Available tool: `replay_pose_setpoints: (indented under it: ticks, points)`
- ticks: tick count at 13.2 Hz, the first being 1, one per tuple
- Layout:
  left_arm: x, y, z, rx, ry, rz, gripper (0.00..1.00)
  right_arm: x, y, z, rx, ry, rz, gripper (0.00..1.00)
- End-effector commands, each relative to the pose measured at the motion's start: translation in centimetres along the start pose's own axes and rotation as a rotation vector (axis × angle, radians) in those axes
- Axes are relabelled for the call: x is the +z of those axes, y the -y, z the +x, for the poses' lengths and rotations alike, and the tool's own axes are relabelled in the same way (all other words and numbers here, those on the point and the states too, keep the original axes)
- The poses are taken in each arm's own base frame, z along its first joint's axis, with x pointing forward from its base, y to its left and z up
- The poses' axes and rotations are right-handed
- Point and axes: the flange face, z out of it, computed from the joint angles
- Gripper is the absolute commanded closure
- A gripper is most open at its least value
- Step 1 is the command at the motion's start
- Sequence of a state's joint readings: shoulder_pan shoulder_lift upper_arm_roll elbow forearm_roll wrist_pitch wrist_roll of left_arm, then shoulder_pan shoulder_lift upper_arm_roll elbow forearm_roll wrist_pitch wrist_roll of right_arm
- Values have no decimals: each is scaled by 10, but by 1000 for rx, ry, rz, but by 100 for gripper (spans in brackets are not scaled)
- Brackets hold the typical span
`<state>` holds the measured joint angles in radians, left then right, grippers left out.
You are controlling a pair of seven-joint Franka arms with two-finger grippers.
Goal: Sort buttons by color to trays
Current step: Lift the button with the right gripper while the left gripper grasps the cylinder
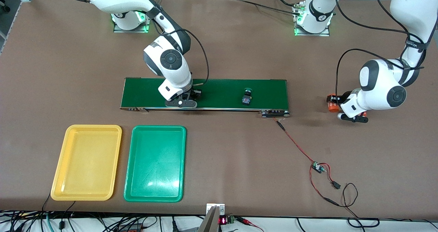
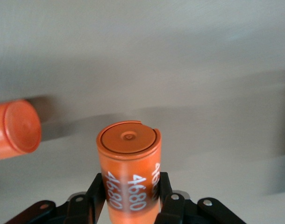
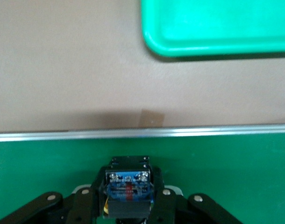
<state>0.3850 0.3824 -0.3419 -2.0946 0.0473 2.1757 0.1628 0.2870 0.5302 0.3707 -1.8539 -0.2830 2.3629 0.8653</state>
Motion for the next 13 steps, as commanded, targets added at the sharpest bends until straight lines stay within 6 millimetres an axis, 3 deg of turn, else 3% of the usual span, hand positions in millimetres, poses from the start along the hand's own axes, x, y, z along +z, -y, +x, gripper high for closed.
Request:
replay_pose_setpoints:
  ticks: [1,3,5,7,10,13]
  points:
    - [-39,-63,-5,245,-21,74,100,-38,-21,36,-1,-15,-37,88]
    - [-40,-96,-4,398,-21,75,100,-79,-60,55,-91,-8,-86,89]
    - [-50,-130,2,605,-36,92,100,-118,-108,73,-134,45,-97,89]
    - [-48,-149,3,799,-14,96,100,-154,-165,89,-180,54,-117,89]
    - [-44,-173,6,1038,-20,109,100,-181,-236,103,-288,71,-130,89]
    - [-41,-217,4,1224,-34,140,100,-181,-299,117,-387,102,-128,89]
